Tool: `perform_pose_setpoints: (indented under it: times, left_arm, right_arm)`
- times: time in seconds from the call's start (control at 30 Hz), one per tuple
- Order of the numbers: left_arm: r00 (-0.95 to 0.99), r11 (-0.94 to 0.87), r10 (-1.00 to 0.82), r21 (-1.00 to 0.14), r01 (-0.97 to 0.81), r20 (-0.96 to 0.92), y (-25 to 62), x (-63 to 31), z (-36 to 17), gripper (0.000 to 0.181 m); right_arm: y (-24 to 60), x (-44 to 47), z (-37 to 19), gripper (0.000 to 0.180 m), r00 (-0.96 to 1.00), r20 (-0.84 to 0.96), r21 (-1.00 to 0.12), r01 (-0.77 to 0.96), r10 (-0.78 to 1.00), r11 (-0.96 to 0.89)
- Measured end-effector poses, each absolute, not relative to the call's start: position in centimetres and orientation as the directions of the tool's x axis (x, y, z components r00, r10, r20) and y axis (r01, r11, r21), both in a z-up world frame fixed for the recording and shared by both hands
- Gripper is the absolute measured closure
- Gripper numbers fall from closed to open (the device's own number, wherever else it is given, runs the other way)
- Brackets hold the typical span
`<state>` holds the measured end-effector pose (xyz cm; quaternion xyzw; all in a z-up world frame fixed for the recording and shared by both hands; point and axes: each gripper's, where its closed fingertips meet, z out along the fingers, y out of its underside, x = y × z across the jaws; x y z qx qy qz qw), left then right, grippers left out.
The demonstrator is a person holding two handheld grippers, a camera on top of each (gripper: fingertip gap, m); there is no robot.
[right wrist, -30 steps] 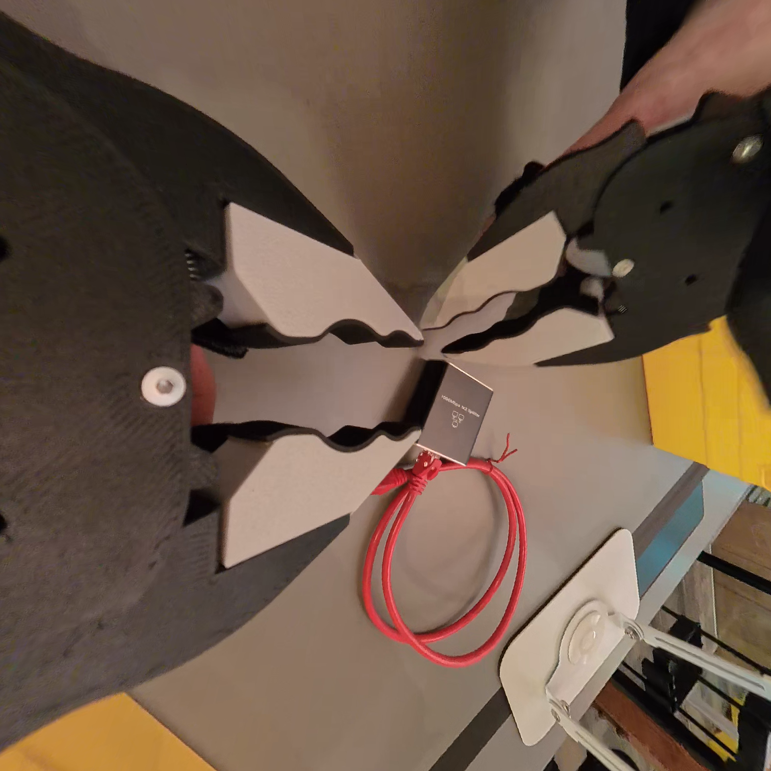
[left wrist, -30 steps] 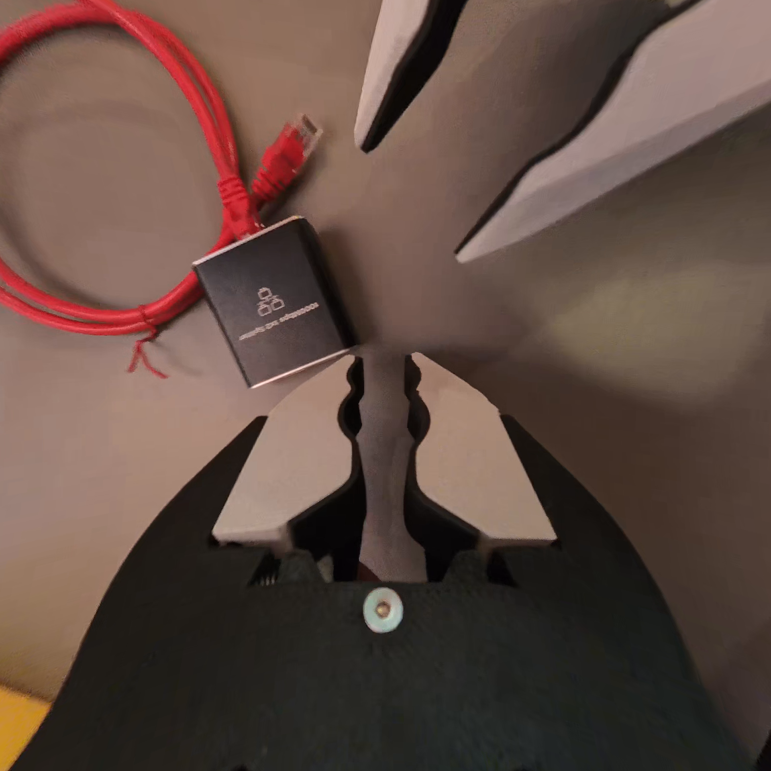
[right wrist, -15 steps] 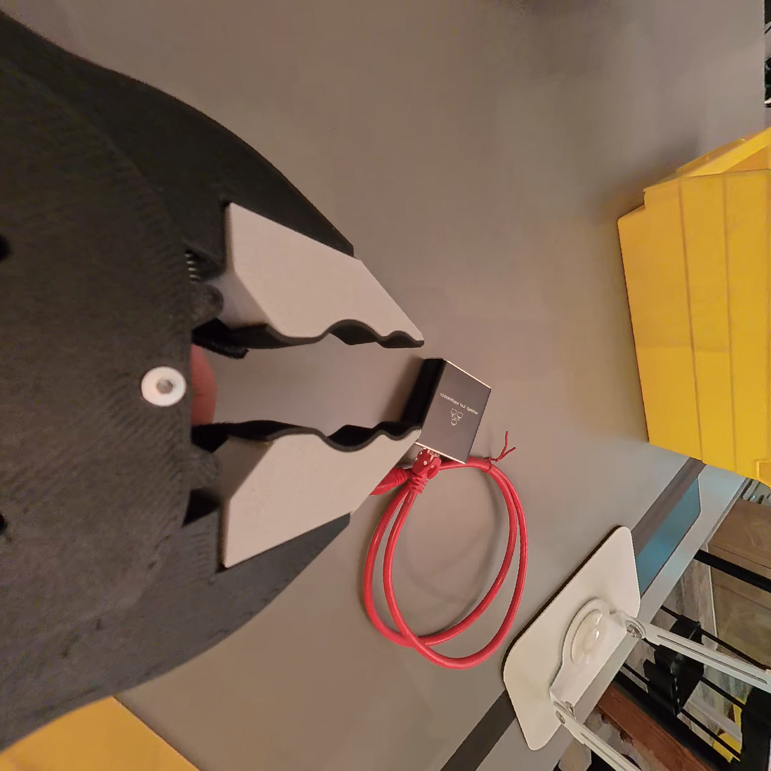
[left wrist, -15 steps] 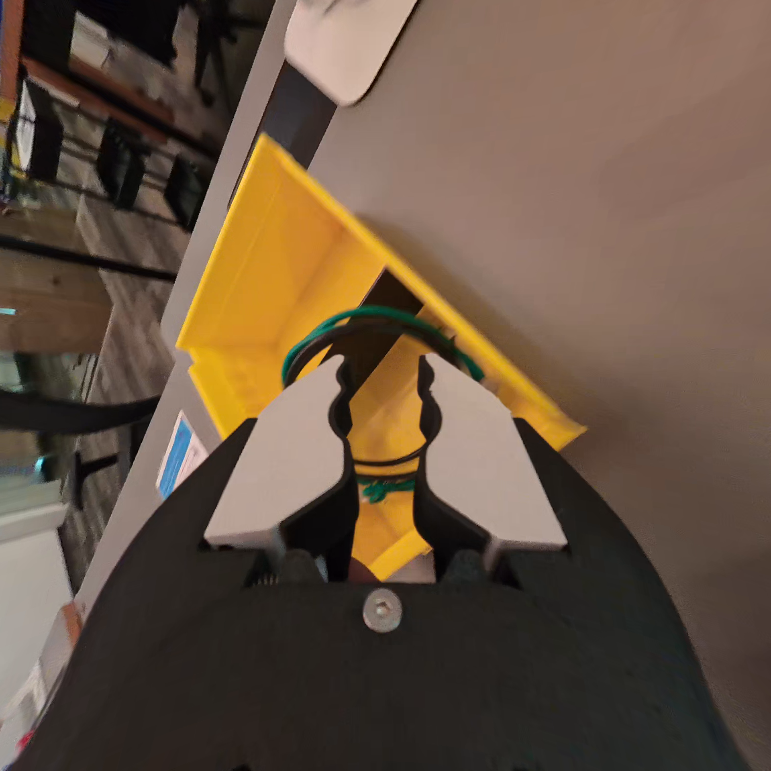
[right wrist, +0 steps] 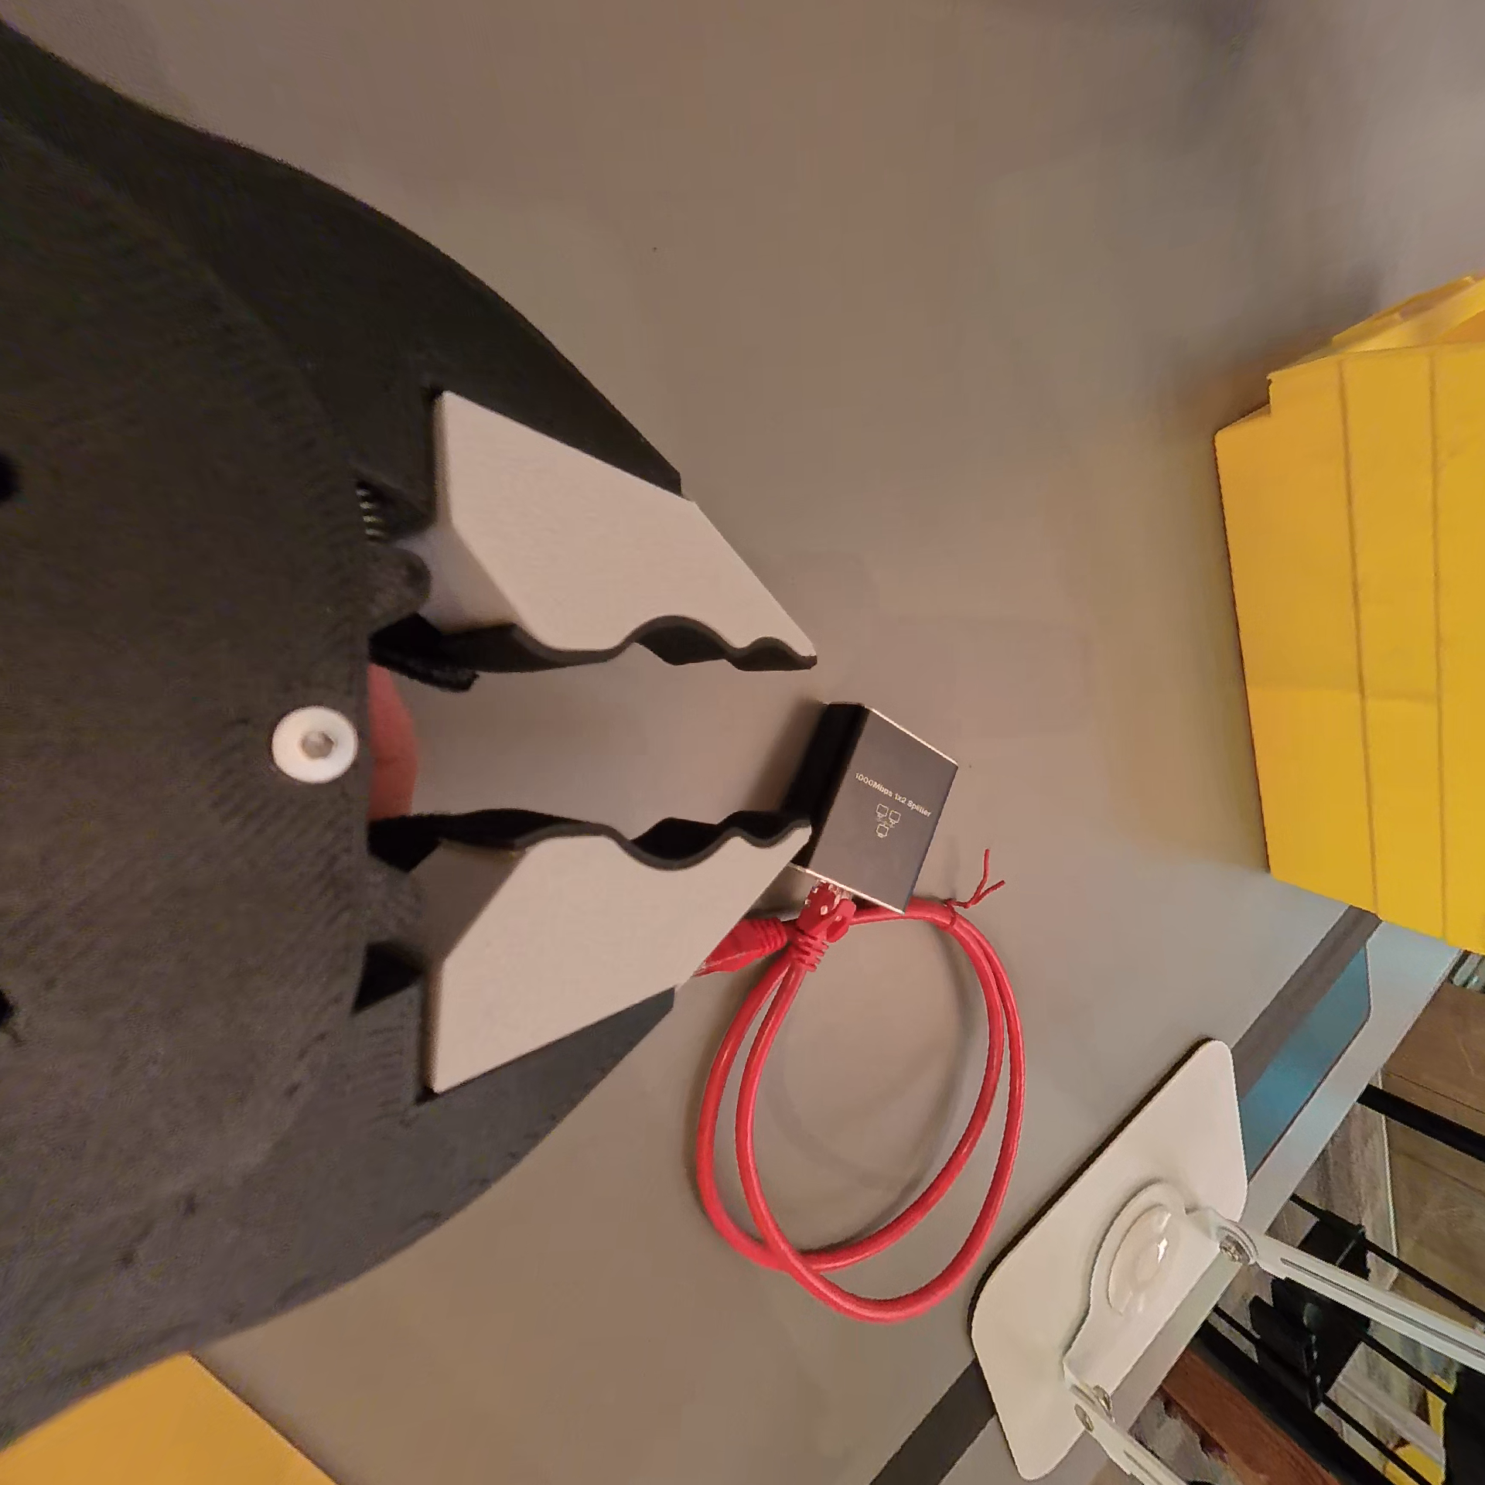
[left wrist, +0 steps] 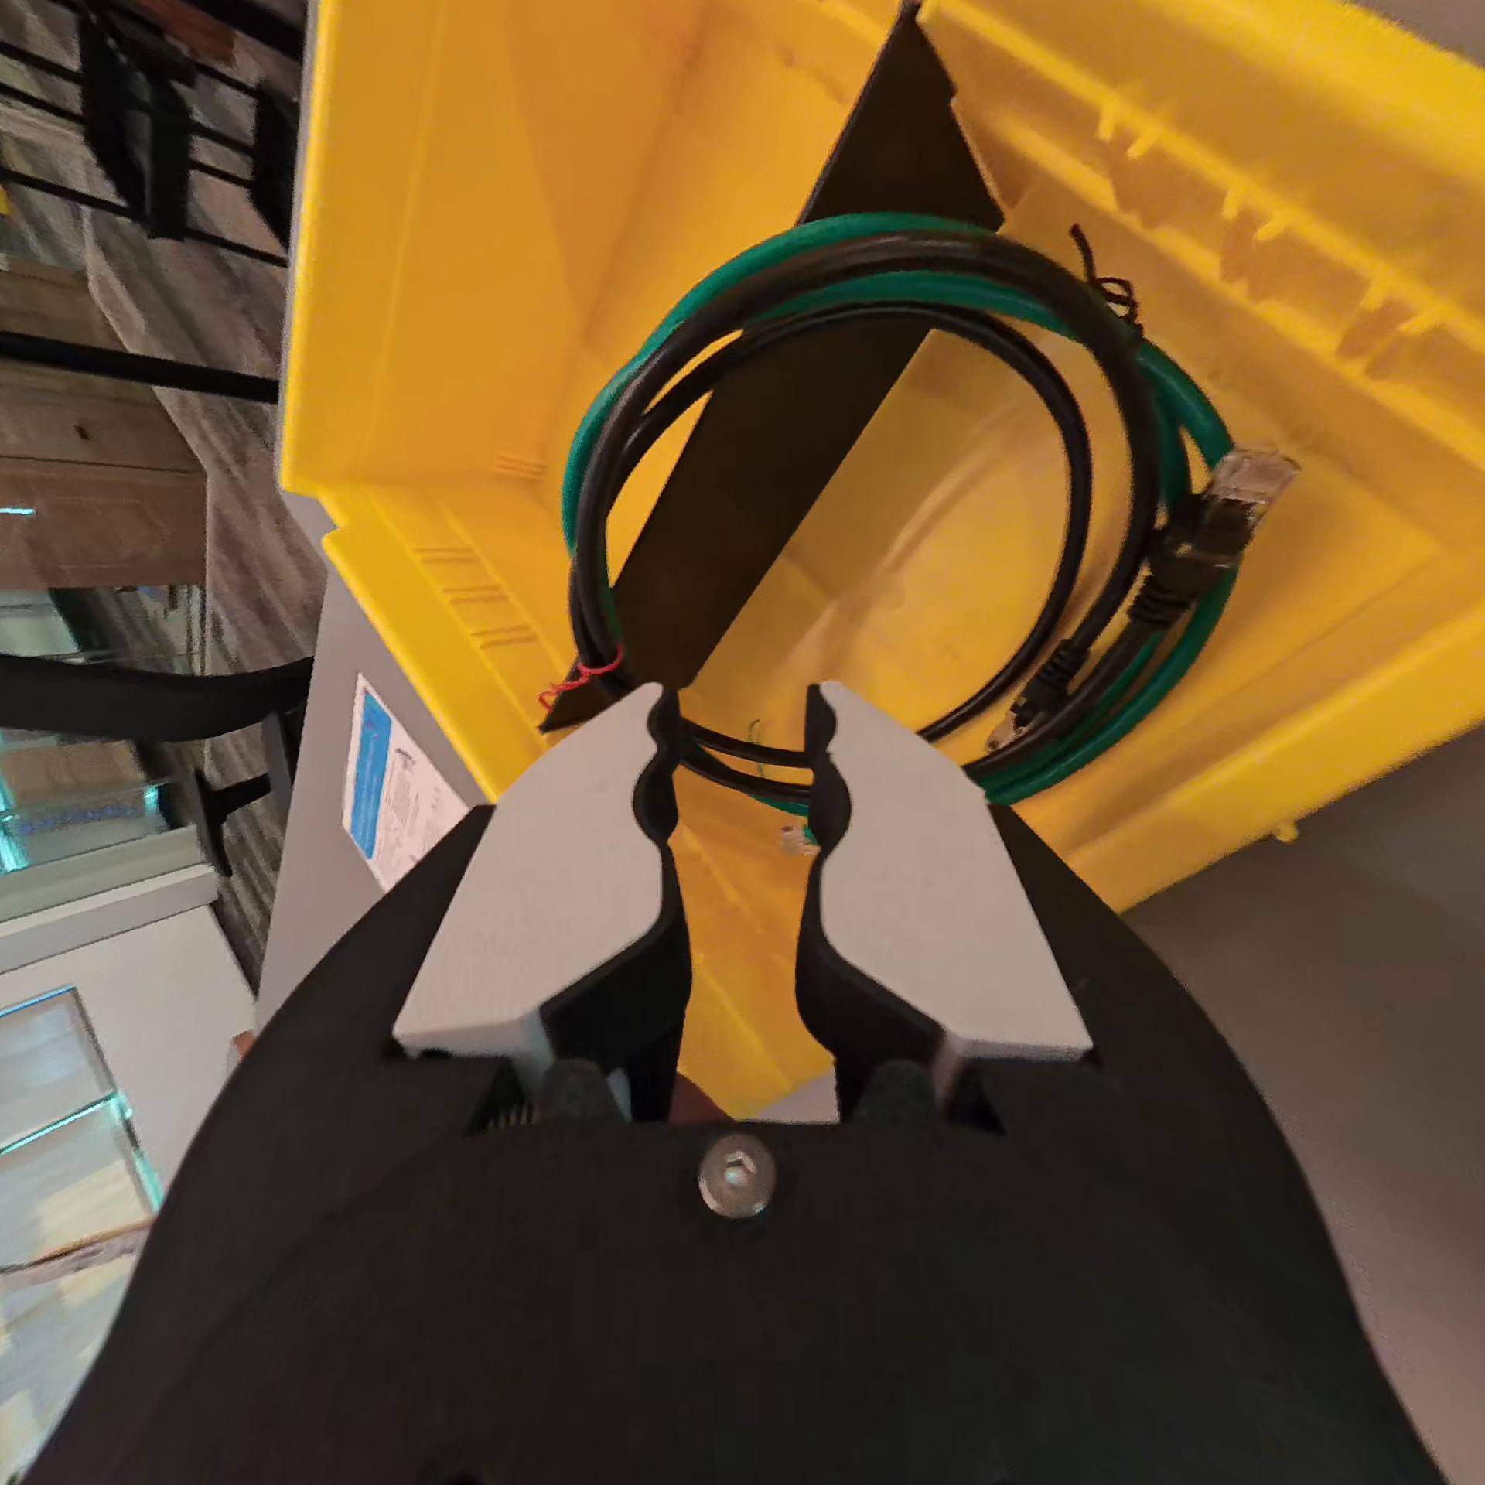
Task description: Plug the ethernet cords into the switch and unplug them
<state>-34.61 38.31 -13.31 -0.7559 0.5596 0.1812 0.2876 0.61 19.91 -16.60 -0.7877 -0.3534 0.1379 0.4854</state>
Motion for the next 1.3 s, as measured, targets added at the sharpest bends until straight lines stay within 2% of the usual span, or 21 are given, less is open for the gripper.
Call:
perform_pose_setpoints:
  times: [0.23, 0.37, 0.53, 0.8, 0.97, 1.0, 1.1, 1.13, 1.2, 1.3]
  left_arm:
    - [0.296, -0.194, -0.684, -0.225, -0.955, -0.666, 41.3, -34.5, -12.6, 0.138]
    - [0.258, -0.203, -0.681, -0.163, -0.966, -0.686, 43.1, -35.0, -13.2, 0.139]
    - [0.202, -0.117, -0.778, -0.178, -0.977, -0.595, 40.2, -32.8, -13.0, 0.163]
    - [0.114, -0.157, -0.875, 0.054, -0.986, -0.471, 39.5, -34.8, -18.5, 0.165]
    - [0.033, -0.156, -0.889, 0.234, -0.96, -0.457, 40.6, -36.4, -20.8, 0.165]
    - [0.039, -0.165, -0.887, 0.237, -0.957, -0.461, 40.8, -36.4, -20.8, 0.165]
    - [-0.014, -0.168, -0.887, 0.35, -0.922, -0.462, 41.4, -37.6, -20.8, 0.155]
    - [-0.034, -0.15, -0.892, 0.367, -0.918, -0.451, 41.4, -37.7, -21.0, 0.151]
    - [-0.049, -0.139, -0.887, 0.368, -0.919, -0.459, 41.6, -37.5, -20.9, 0.155]
    - [0.009, -0.17, -0.867, 0.279, -0.945, -0.498, 42.0, -36.6, -19.6, 0.163]
  right_arm:
    - [19.9, 0.7, -16.7, 0.147, 0.713, 0.12, -0.863, 0.419, 0.691, -0.283]
    - [20.0, 0.8, -16.5, 0.147, 0.715, 0.128, -0.866, 0.418, 0.687, -0.274]
    - [20.0, 0.9, -16.5, 0.147, 0.717, 0.119, -0.868, 0.411, 0.687, -0.279]
    - [19.8, 0.3, -16.9, 0.147, 0.7, 0.126, -0.857, 0.434, 0.703, -0.278]
    - [19.9, 0.6, -16.7, 0.147, 0.707, 0.118, -0.863, 0.42, 0.697, -0.281]
    - [19.9, 0.5, -16.7, 0.147, 0.707, 0.118, -0.862, 0.421, 0.697, -0.281]
    - [19.8, 0.4, -16.8, 0.147, 0.703, 0.119, -0.861, 0.425, 0.701, -0.279]
    - [19.8, 0.4, -16.8, 0.147, 0.702, 0.12, -0.861, 0.426, 0.702, -0.279]
    - [19.8, 0.4, -16.8, 0.147, 0.701, 0.121, -0.861, 0.427, 0.702, -0.278]
    - [19.8, 0.6, -16.7, 0.147, 0.705, 0.121, -0.862, 0.424, 0.699, -0.278]
